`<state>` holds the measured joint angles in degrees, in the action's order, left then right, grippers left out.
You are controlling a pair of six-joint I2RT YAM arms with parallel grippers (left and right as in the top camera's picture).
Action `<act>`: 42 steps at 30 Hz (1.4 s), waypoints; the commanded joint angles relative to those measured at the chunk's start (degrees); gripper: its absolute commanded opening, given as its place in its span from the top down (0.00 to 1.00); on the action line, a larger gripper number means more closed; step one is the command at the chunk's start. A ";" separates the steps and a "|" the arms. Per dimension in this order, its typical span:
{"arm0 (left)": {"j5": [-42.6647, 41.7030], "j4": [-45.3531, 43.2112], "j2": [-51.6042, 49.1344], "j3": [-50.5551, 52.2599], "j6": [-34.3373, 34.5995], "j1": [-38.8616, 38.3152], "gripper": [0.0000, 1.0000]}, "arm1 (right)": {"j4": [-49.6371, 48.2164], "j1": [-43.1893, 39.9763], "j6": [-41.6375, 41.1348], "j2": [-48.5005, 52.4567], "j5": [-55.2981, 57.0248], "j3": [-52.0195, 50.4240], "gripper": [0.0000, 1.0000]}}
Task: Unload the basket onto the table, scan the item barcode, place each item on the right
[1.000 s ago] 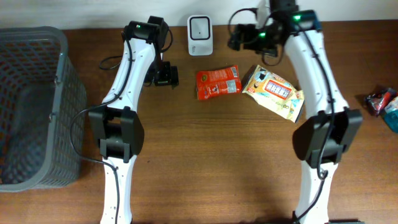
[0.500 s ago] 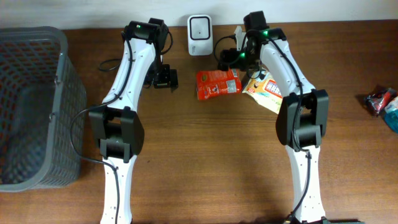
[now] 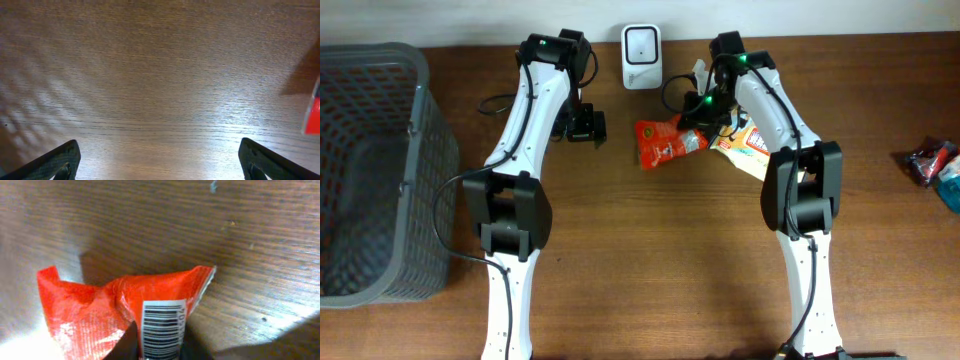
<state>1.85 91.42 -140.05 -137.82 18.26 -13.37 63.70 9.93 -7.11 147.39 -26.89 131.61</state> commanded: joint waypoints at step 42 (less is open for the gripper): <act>-26.45 -1.55 -0.31 -0.98 -13.79 1.25 0.01 | 25.51 9.66 -7.69 -6.88 31.87 18.84 0.02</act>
<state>-7.35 91.46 -140.05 -137.82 13.72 -11.57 86.70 26.39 -16.10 141.75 17.15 142.65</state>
